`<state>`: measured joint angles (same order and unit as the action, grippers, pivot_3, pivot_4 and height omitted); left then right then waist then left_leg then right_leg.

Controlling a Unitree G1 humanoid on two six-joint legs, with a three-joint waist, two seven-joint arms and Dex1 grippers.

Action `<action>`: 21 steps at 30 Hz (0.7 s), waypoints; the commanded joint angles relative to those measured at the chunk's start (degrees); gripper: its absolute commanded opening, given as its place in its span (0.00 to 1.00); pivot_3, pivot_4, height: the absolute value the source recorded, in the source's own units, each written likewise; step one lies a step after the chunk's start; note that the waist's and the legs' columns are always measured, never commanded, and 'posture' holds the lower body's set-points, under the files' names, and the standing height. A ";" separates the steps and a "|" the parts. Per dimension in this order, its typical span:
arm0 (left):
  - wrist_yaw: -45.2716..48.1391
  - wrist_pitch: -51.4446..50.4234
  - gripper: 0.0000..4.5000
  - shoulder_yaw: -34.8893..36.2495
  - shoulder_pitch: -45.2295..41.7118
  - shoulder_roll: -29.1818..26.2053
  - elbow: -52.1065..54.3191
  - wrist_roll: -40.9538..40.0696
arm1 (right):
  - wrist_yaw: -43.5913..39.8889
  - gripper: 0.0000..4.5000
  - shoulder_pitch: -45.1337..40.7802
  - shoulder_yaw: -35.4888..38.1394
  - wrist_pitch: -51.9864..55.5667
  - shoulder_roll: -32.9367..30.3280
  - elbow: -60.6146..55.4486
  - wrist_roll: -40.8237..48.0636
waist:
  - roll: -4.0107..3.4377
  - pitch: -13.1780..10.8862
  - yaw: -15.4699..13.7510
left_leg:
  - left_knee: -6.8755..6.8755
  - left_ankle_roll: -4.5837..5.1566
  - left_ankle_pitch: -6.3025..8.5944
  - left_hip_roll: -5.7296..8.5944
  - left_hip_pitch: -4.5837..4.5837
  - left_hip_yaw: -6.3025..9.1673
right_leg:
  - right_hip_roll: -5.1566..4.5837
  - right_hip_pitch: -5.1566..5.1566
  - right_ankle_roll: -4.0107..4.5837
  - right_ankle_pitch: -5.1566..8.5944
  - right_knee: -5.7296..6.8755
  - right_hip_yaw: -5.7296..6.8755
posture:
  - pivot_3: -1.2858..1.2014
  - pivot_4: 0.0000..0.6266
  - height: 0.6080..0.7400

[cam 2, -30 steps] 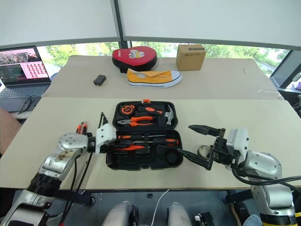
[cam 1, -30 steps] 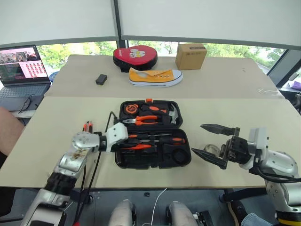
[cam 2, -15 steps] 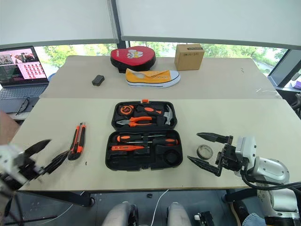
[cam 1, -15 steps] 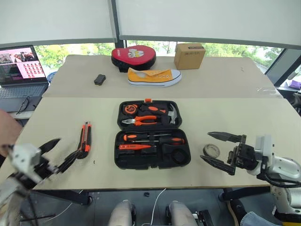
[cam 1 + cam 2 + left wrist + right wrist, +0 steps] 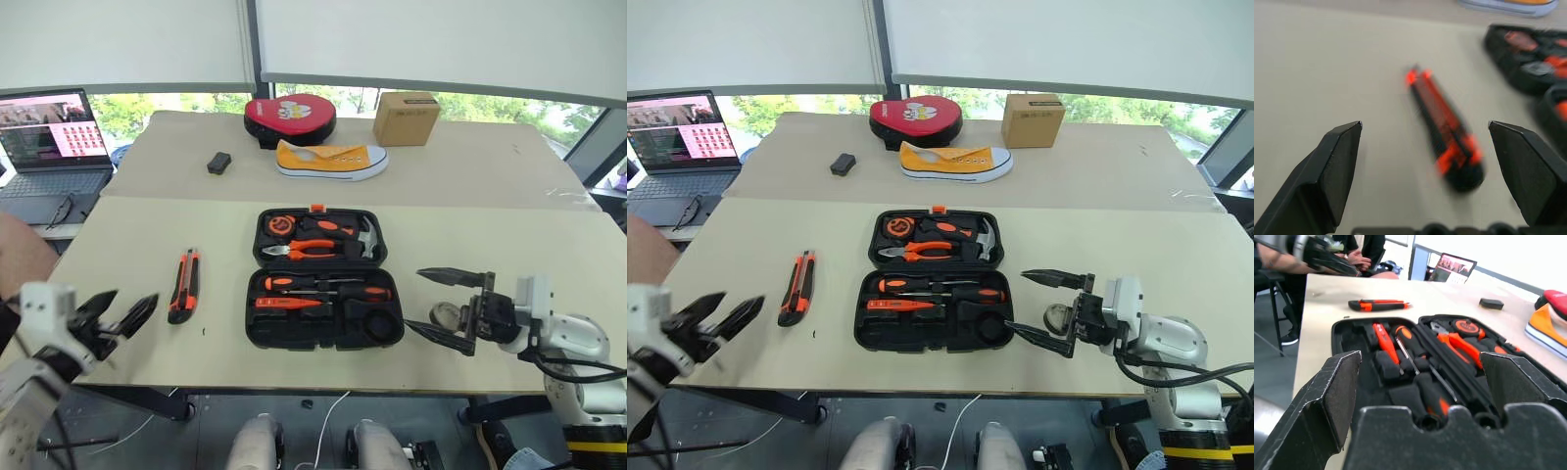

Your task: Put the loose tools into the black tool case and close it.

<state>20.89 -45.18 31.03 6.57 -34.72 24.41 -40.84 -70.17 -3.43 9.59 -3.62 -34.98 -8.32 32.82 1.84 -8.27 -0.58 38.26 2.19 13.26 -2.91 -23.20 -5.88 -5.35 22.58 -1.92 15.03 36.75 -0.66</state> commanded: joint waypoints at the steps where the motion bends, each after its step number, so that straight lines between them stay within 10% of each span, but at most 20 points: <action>1: -8.94 -4.78 0.99 -4.00 -5.49 1.37 -0.74 3.49 | 0.86 1.00 -0.46 0.21 0.32 0.20 -2.15 0.99 | 0.03 -0.02 0.34 | -0.04 -0.01 0.00 0.00 -0.01 0.01 | 0.04 0.00 0.00 0.00 -0.02 -0.01 | 0.52 0.24 1.00; 5: -13.19 -8.94 0.99 -9.35 -10.32 2.54 -4.89 7.06 | 1.67 1.00 -0.39 0.00 0.60 0.62 -3.04 1.03 | 0.04 -0.02 0.60 | -0.22 -0.06 0.02 -0.02 0.01 -0.01 | 0.09 0.07 0.01 0.01 -0.07 -0.04 | 0.52 0.24 1.00; 14: -10.12 -11.35 0.36 -12.62 -13.54 2.37 -8.18 8.86 | 3.21 1.00 0.36 0.39 1.44 0.59 -4.75 1.41 | 0.04 -0.03 0.18 | -0.23 -0.13 -0.02 0.01 0.06 -0.01 | 0.03 0.05 0.02 0.01 -0.05 -0.04 | 0.52 0.24 1.00; 21: 30.61 13.99 0.36 -9.39 -9.64 -11.58 -5.12 5.00 | 4.19 1.00 2.85 3.94 2.31 -1.27 -7.15 1.99 | 0.17 -0.11 0.21 | -0.32 -0.31 -0.10 -0.04 -0.30 -0.05 | -0.06 0.57 0.19 0.07 0.04 -0.02 | 0.52 0.24 1.00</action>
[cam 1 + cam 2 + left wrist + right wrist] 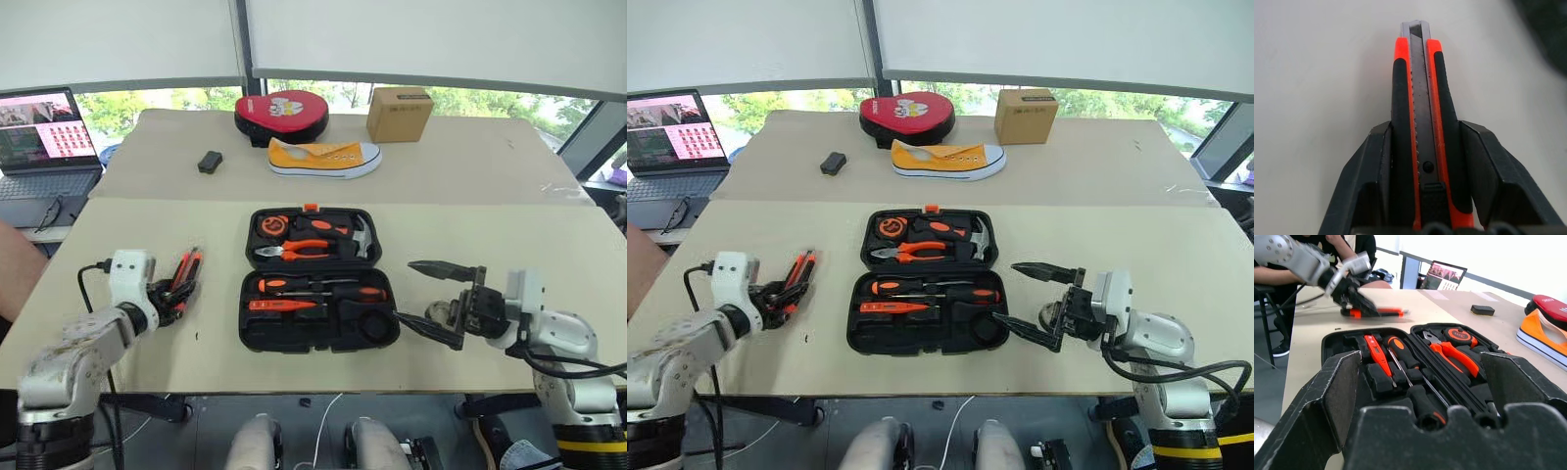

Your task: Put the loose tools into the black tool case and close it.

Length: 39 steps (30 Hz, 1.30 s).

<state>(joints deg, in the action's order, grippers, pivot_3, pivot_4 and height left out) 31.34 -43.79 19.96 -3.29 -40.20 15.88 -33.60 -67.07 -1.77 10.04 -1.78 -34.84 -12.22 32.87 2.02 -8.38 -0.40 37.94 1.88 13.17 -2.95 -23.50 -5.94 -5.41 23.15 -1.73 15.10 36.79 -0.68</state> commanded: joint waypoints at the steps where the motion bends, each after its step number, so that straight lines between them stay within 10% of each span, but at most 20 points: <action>1: 25.06 15.08 0.36 0.18 -0.37 -7.89 3.01 -2.26 | 0.97 1.00 1.98 4.03 0.51 -1.85 -3.50 2.02 | -0.04 0.00 -0.07 | -0.07 -0.13 0.05 0.00 0.00 -0.02 | -0.04 0.03 0.07 0.03 -0.02 -0.01 | 0.52 0.24 1.00; 12: 42.43 20.67 0.36 -35.88 -22.35 -9.35 -1.63 16.73 | 0.87 1.00 8.16 6.44 0.65 -4.33 -6.01 1.28 | -0.14 -0.02 -0.03 | -0.07 0.20 -0.05 0.13 0.01 -0.35 | 0.28 -0.06 -0.08 0.01 -0.12 -0.16 | 0.52 0.24 1.00; 33: 44.63 16.09 0.36 -44.76 -26.38 -3.44 -5.30 23.79 | 5.84 1.00 13.24 7.96 1.04 -4.11 -10.90 1.00 | -0.13 -0.03 -0.24 | 0.07 0.18 -0.07 0.11 -0.03 -0.16 | 0.45 -0.09 -0.20 0.05 0.01 -0.16 | 0.52 0.24 1.00; 39: 43.82 17.32 0.90 -40.44 -24.59 -1.56 -2.53 19.43 | 6.01 1.00 12.12 7.44 1.06 -4.06 -9.73 0.95 | -0.15 -0.01 -0.16 | 0.07 0.19 -0.07 0.08 -0.01 -0.13 | 0.46 -0.08 -0.22 0.06 0.03 -0.16 | 0.52 0.24 1.00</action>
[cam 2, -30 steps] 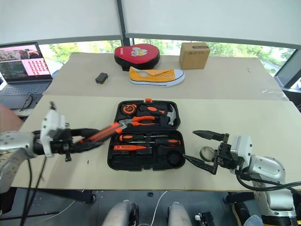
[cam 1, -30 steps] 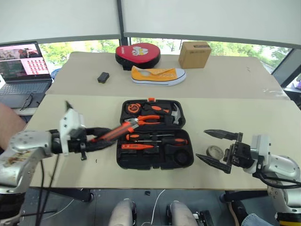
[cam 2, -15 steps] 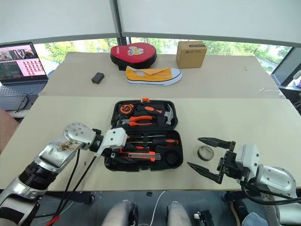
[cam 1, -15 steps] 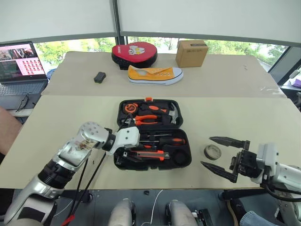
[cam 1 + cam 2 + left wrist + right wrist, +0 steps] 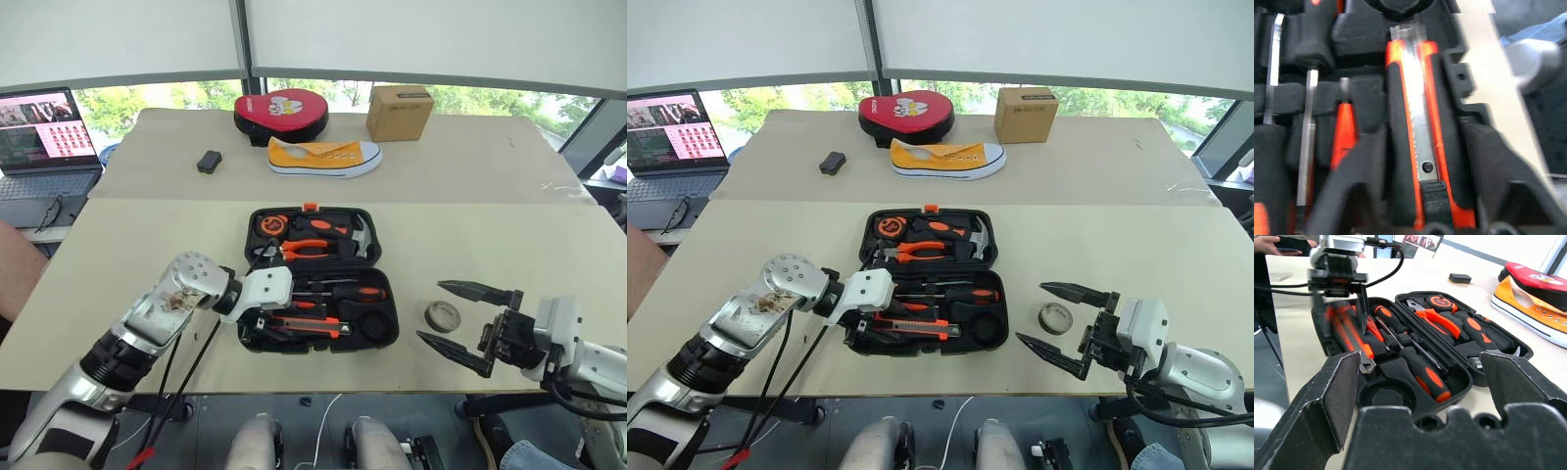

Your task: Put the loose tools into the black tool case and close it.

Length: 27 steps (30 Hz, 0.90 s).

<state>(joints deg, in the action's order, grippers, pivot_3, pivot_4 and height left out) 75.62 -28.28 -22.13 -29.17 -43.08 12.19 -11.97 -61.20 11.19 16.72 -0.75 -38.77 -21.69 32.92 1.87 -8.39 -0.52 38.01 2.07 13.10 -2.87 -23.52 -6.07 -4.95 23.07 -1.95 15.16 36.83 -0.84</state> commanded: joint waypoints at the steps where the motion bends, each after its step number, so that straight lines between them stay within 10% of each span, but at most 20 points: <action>1: -0.97 2.57 0.96 2.76 1.20 2.02 1.00 -2.74 | 0.13 1.00 -0.91 0.76 0.04 -0.09 -0.12 0.91 | -0.01 0.00 -0.07 | 0.00 0.00 0.00 0.00 0.00 0.00 | 0.00 0.00 0.00 0.00 0.00 -0.01 | 0.52 0.24 1.00; 7: -1.65 8.22 0.96 6.56 1.38 4.47 -0.45 -4.63 | 0.25 1.00 -1.00 0.29 -0.10 0.35 0.41 0.71 | 0.01 -0.01 -0.19 | 0.24 0.03 0.01 0.01 -0.19 0.09 | -0.02 0.02 -0.01 -0.01 0.04 0.06 | 0.52 0.24 1.00; 18: -3.20 18.67 0.11 1.80 5.09 5.22 -7.17 3.63 | 0.87 1.00 -1.19 -0.44 0.06 1.00 0.26 0.37 | 0.01 0.00 -0.26 | 0.26 0.03 0.01 0.03 -0.18 0.10 | -0.02 0.01 -0.01 -0.01 0.07 0.06 | 0.52 0.24 1.00; 27: -10.14 8.87 0.11 2.72 7.67 10.90 -8.90 2.32 | 1.80 1.00 0.64 0.13 1.35 0.59 -2.44 1.48 | -0.07 0.05 -0.93 | 0.41 0.11 0.07 0.03 0.38 0.21 | -0.19 -0.75 -0.06 -0.03 -0.01 0.21 | 0.52 0.24 1.00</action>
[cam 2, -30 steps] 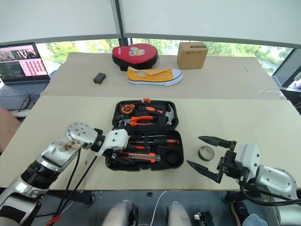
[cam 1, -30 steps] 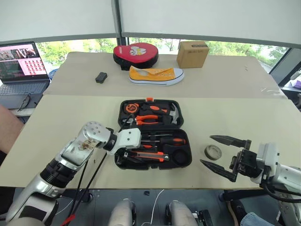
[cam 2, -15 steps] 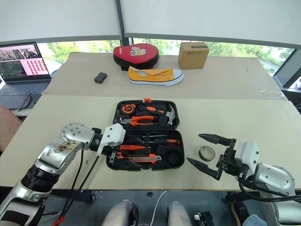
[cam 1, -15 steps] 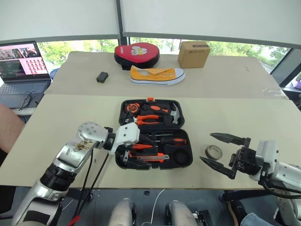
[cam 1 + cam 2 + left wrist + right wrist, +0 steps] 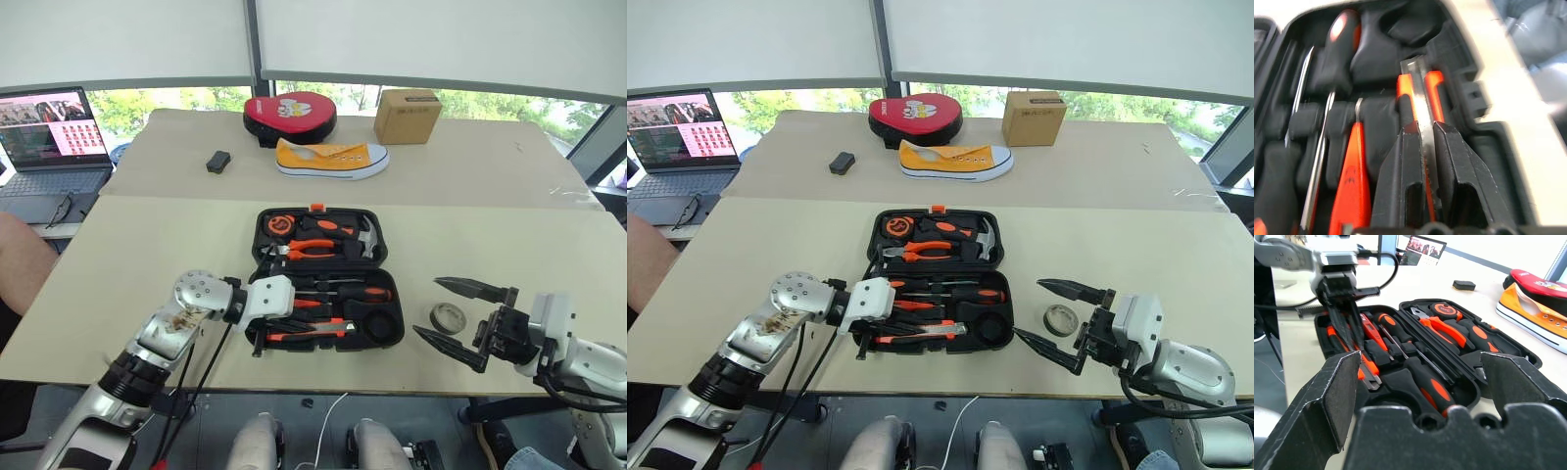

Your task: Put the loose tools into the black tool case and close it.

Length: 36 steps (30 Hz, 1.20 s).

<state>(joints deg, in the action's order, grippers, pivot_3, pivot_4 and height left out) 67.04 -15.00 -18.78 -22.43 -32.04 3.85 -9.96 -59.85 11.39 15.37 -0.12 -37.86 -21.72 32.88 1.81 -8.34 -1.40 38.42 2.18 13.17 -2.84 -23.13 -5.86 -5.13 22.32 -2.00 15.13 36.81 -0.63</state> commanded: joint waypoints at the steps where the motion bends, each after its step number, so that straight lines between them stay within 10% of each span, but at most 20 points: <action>1: -0.93 -6.13 0.11 -1.50 1.37 -0.97 -0.12 0.68 | 0.53 1.00 0.73 1.71 0.99 -0.47 -2.68 1.72 | 0.00 0.01 -0.06 | 0.00 0.00 0.00 0.00 0.00 0.02 | -0.03 -0.01 -0.01 0.00 0.00 0.00 | 0.52 0.24 1.00; 9: -2.18 -3.13 0.11 3.45 3.70 1.20 0.70 -4.62 | 2.70 1.00 3.78 6.39 1.32 -0.26 -1.53 1.20 | -0.42 0.42 0.60 | -0.05 0.05 0.03 0.00 0.05 0.05 | 0.01 -0.03 -0.01 0.00 -0.04 -0.05 | 0.52 0.24 1.00; 14: 0.38 3.56 0.44 18.05 7.30 4.41 6.32 -19.71 | 0.20 1.00 12.65 13.80 -3.17 -0.14 5.64 -1.88 | -0.36 0.38 0.41 | -0.03 0.07 0.04 -0.01 -0.08 0.08 | -0.09 0.04 -0.03 0.01 -0.07 -0.01 | 0.52 0.24 1.00; 21: 11.56 12.69 0.99 28.47 20.06 -5.28 1.98 -22.03 | -3.31 1.00 18.87 16.33 -8.55 -2.21 12.52 -6.70 | -0.57 0.45 1.69 | -0.41 0.10 0.12 -0.06 0.30 -0.16 | -0.11 -0.03 0.15 0.15 -0.16 -0.18 | 0.52 0.24 1.00; 33: 13.87 14.90 0.99 24.65 23.10 -3.57 6.56 -22.31 | -4.05 1.00 -3.15 -4.08 14.95 -20.22 7.78 -14.42 | -0.44 0.38 1.08 | -0.40 0.08 0.10 -0.03 0.19 -0.23 | -0.17 0.10 0.13 0.14 -0.20 -0.22 | 0.52 0.24 1.00; 36: 12.98 14.43 1.00 23.32 22.87 -3.20 8.27 -22.22 | -4.23 0.85 -8.76 -9.43 16.97 -20.63 8.54 -16.47 | -0.38 0.36 0.92 | -0.40 0.08 0.10 -0.05 0.06 -0.18 | -0.09 0.14 0.13 0.13 -0.29 -0.16 | 0.52 0.24 1.00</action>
<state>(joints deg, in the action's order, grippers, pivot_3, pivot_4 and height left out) 80.82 -1.17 4.90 0.76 -35.41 9.57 -31.74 -63.74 4.86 8.61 15.11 -57.89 -12.87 17.87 1.43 -7.98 -0.48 38.02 2.26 13.27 -2.89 -23.11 -6.05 -5.21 22.53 -1.88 15.26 36.52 -0.80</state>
